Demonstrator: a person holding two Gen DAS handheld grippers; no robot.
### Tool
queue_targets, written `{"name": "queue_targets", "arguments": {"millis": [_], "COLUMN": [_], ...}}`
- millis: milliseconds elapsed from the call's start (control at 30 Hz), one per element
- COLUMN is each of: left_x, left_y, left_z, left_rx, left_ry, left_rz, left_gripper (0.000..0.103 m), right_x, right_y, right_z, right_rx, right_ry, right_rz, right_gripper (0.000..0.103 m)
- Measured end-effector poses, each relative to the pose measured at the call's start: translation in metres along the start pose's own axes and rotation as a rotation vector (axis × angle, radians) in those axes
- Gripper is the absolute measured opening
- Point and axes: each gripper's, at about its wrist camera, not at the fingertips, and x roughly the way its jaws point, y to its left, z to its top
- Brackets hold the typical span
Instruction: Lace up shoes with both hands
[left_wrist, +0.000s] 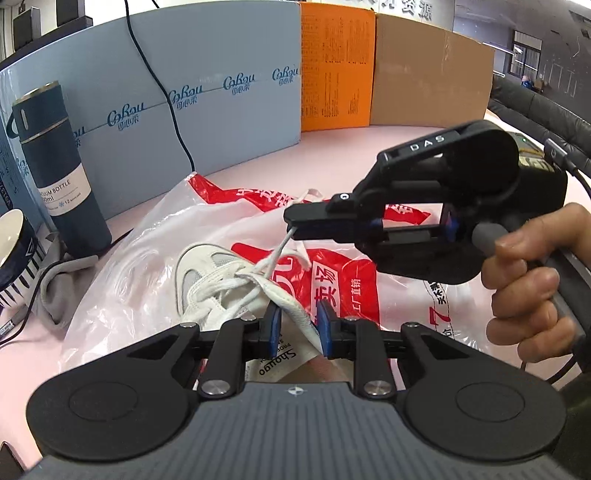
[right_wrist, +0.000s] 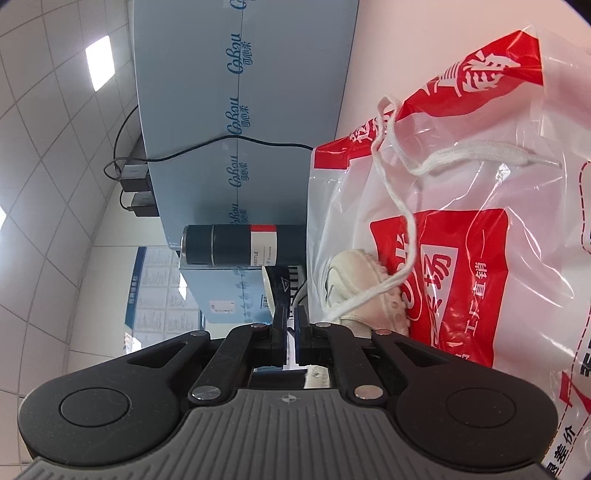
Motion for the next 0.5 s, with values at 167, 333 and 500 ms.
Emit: {"name": "queue_targets", "arguments": {"millis": [167, 333, 500], "left_x": [0.011, 0.013, 0.011], "left_y": [-0.003, -0.007, -0.006], "left_z": [-0.001, -0.012, -0.013], "left_rx": [-0.050, -0.059, -0.075], "left_ry": [-0.032, -0.091, -0.124], "left_rz": [0.029, 0.054, 0.070], "left_gripper": [0.030, 0.024, 0.025], "right_x": [-0.005, -0.024, -0.049], "right_y": [-0.004, -0.012, -0.013], "right_z": [-0.001, 0.003, 0.007], "right_rx": [0.061, 0.192, 0.258], "right_ry": [-0.013, -0.083, -0.165], "right_rz": [0.044, 0.165, 0.255], "right_gripper": [0.004, 0.004, 0.004]}}
